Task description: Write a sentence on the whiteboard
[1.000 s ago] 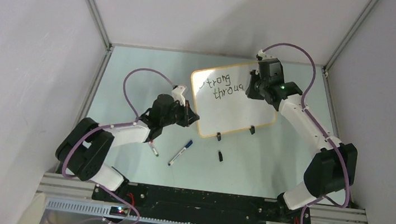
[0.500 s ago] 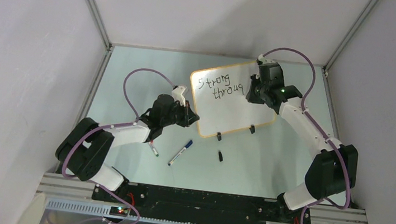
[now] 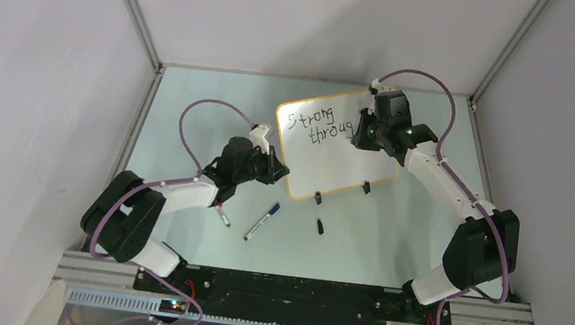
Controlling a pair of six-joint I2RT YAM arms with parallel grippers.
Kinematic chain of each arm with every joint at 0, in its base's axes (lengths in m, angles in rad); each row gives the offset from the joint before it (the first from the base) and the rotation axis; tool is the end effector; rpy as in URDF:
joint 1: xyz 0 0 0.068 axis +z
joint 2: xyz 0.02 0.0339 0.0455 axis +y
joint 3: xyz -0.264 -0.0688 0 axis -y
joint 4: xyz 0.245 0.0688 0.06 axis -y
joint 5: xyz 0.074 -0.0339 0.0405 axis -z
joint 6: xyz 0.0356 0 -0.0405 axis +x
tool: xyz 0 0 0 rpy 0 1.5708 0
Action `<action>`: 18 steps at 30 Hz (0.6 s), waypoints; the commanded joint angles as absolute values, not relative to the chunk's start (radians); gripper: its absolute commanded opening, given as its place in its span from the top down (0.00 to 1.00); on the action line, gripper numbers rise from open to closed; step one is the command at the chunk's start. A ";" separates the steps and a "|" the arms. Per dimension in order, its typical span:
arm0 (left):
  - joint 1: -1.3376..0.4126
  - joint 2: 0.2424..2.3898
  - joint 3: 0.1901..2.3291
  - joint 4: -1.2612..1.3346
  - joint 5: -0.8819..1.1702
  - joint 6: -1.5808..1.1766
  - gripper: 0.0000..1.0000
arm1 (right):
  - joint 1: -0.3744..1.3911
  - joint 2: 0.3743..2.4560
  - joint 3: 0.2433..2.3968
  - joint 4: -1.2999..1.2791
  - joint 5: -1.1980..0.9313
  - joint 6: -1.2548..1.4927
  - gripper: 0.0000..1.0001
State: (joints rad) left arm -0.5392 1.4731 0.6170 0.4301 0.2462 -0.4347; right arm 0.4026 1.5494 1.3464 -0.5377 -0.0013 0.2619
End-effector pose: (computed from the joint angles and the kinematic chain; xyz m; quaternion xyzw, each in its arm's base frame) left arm 0.2521 -0.1609 0.1857 0.1100 0.8296 -0.3428 0.4268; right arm 0.3195 0.1361 0.3129 -0.0646 0.9128 0.1321 0.3810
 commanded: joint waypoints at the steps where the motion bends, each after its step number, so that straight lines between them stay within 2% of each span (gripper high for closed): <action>1: -0.548 1.447 0.635 0.414 0.213 -0.374 1.00 | 0.401 1.530 1.384 -0.486 -0.039 0.272 1.00; 6: -0.548 1.440 0.630 0.416 0.208 -0.377 0.99 | 0.364 1.431 1.347 -0.474 -0.047 0.283 1.00; 8: -0.548 1.433 0.625 0.421 0.204 -0.381 0.92 | 0.338 1.359 1.302 -0.431 -0.015 0.290 1.00; 14: -0.548 1.408 0.599 0.452 0.193 -0.392 0.52 | 0.145 1.219 1.159 -0.331 0.240 0.366 1.00; 18: -0.545 1.385 0.565 0.523 0.209 -0.390 0.36 | -0.080 1.358 1.142 -0.305 0.072 0.427 1.00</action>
State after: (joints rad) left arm -0.5430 1.4330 0.5930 0.4412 0.2127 -0.4107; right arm 0.0708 1.2167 1.1759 -0.3679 0.1272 0.3473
